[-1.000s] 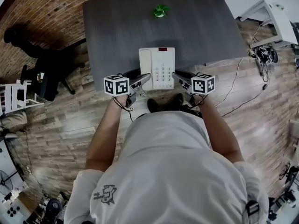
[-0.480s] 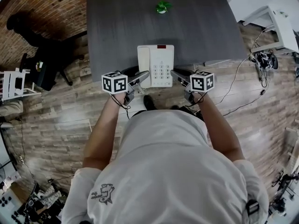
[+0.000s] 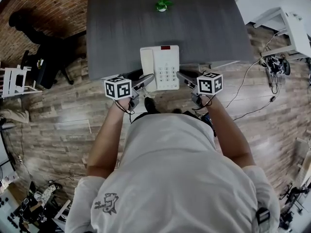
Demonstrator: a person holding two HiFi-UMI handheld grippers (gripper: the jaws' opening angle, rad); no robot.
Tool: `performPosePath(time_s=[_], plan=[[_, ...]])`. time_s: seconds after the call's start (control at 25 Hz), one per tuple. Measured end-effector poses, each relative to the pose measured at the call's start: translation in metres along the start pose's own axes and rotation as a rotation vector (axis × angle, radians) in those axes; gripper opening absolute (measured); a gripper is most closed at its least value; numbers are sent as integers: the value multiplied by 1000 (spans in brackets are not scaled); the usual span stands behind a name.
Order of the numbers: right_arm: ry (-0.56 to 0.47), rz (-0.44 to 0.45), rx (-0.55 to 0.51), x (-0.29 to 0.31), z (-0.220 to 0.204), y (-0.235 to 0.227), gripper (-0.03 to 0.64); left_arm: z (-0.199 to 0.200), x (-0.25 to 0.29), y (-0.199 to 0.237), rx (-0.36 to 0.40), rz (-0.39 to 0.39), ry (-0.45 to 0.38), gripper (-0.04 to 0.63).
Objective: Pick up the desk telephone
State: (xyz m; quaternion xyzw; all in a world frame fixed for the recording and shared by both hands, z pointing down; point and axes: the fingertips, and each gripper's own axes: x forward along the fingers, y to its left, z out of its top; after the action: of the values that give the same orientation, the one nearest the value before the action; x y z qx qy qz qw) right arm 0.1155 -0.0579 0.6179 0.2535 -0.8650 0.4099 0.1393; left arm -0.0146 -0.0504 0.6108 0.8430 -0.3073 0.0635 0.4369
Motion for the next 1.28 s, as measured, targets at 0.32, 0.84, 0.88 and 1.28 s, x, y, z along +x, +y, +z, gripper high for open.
performPosePath(time_s=[0.32, 0.84, 0.88, 1.28], plan=[[16, 21, -16, -10, -1, 0, 71, -2, 1, -13, 6, 36, -19, 307], [10, 33, -12, -68, -27, -11, 71, -34, 27, -65, 29, 64, -17, 307], [12, 33, -12, -68, -26, -8, 71, -33, 25, -66, 27, 63, -17, 307], [-27, 19, -38, -119, -59, -5, 72, -70, 38, -110, 47, 54, -21, 307]])
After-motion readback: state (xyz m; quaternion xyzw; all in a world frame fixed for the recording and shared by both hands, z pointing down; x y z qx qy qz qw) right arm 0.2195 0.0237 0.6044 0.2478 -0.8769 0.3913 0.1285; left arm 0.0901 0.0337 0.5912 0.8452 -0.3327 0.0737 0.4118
